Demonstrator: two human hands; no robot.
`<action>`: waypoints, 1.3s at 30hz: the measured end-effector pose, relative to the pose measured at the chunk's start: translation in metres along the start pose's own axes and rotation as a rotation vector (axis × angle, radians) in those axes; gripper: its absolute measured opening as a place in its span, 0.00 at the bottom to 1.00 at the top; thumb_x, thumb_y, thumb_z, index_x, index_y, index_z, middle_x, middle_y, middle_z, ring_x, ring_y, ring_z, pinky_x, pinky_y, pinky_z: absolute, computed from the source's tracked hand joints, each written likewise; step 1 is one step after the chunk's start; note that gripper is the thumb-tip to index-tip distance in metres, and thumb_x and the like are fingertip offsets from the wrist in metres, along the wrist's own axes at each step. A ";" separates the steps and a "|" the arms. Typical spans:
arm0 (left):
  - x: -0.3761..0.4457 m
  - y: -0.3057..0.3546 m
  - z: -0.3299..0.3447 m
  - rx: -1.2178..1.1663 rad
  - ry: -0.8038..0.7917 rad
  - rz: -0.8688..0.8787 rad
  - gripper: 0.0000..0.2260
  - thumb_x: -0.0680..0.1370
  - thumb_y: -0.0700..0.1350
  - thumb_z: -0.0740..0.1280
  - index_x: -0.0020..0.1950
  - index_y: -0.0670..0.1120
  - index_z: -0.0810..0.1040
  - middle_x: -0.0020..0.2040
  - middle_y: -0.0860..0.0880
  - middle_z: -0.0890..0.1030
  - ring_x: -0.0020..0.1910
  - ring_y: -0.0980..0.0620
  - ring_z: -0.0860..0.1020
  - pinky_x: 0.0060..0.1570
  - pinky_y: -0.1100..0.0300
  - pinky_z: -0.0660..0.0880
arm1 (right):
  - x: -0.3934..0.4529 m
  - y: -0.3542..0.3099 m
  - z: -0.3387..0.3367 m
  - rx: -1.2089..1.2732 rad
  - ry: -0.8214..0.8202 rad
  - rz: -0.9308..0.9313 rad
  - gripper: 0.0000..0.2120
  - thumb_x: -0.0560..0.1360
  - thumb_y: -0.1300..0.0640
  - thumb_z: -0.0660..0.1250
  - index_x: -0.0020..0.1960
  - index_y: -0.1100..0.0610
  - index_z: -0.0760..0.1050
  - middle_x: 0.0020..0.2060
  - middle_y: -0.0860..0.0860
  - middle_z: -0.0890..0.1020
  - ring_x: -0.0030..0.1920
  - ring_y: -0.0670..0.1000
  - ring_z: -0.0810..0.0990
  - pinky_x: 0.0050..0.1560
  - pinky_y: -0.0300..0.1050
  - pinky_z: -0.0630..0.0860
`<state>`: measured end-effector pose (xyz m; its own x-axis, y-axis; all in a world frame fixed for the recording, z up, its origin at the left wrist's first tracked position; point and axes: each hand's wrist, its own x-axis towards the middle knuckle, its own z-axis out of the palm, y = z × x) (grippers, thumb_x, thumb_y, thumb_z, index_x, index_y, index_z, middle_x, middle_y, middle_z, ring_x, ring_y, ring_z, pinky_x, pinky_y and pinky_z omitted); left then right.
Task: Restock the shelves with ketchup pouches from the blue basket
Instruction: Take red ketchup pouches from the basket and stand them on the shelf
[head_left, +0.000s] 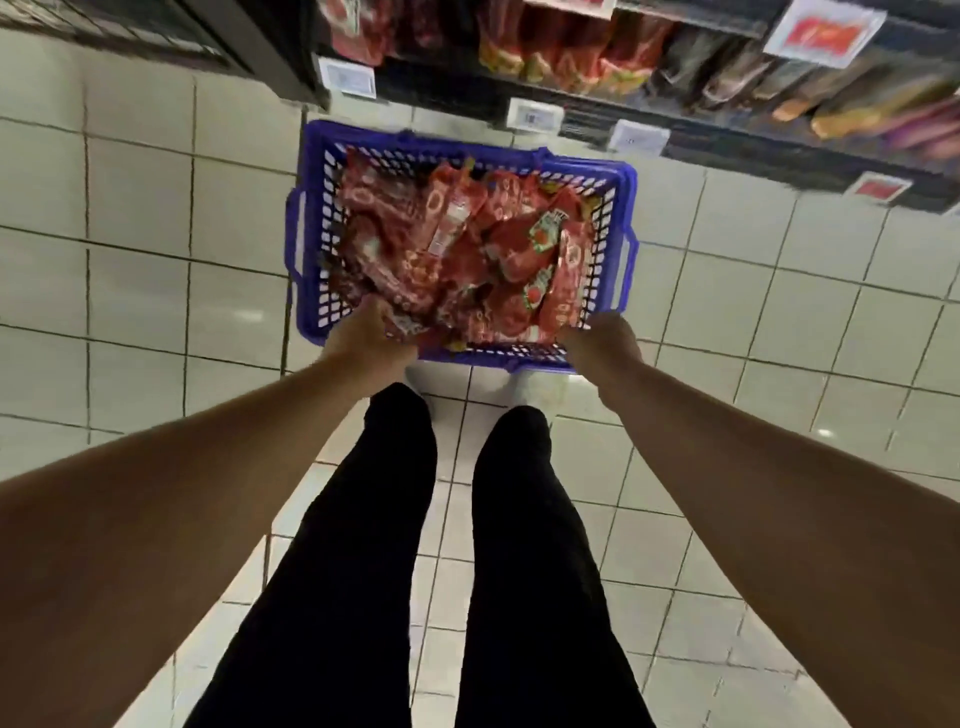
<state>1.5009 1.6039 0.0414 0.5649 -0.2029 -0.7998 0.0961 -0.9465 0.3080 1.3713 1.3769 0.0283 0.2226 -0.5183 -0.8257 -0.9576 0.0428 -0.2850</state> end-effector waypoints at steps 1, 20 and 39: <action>0.021 -0.002 0.010 -0.015 0.020 -0.004 0.30 0.70 0.53 0.73 0.70 0.50 0.69 0.61 0.44 0.78 0.57 0.41 0.77 0.51 0.54 0.72 | 0.020 0.004 0.008 -0.010 0.003 0.017 0.15 0.74 0.46 0.68 0.53 0.55 0.76 0.46 0.56 0.82 0.46 0.59 0.81 0.42 0.47 0.72; 0.193 -0.006 0.067 0.180 0.321 0.231 0.43 0.74 0.58 0.71 0.81 0.53 0.49 0.75 0.38 0.65 0.70 0.32 0.67 0.65 0.36 0.71 | 0.169 0.023 0.100 0.060 0.395 0.076 0.22 0.81 0.46 0.61 0.69 0.57 0.65 0.62 0.57 0.77 0.59 0.59 0.78 0.49 0.50 0.73; -0.094 0.089 -0.113 -1.350 -0.833 0.162 0.26 0.66 0.56 0.80 0.56 0.43 0.78 0.46 0.42 0.82 0.47 0.44 0.81 0.48 0.50 0.80 | -0.095 -0.061 -0.089 0.991 -0.500 -0.100 0.17 0.77 0.50 0.71 0.63 0.55 0.80 0.61 0.58 0.83 0.61 0.61 0.82 0.59 0.63 0.79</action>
<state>1.5490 1.5673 0.2019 0.0987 -0.7779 -0.6206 0.9612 -0.0870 0.2619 1.3917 1.3480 0.1676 0.5529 -0.1648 -0.8168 -0.4113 0.7985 -0.4395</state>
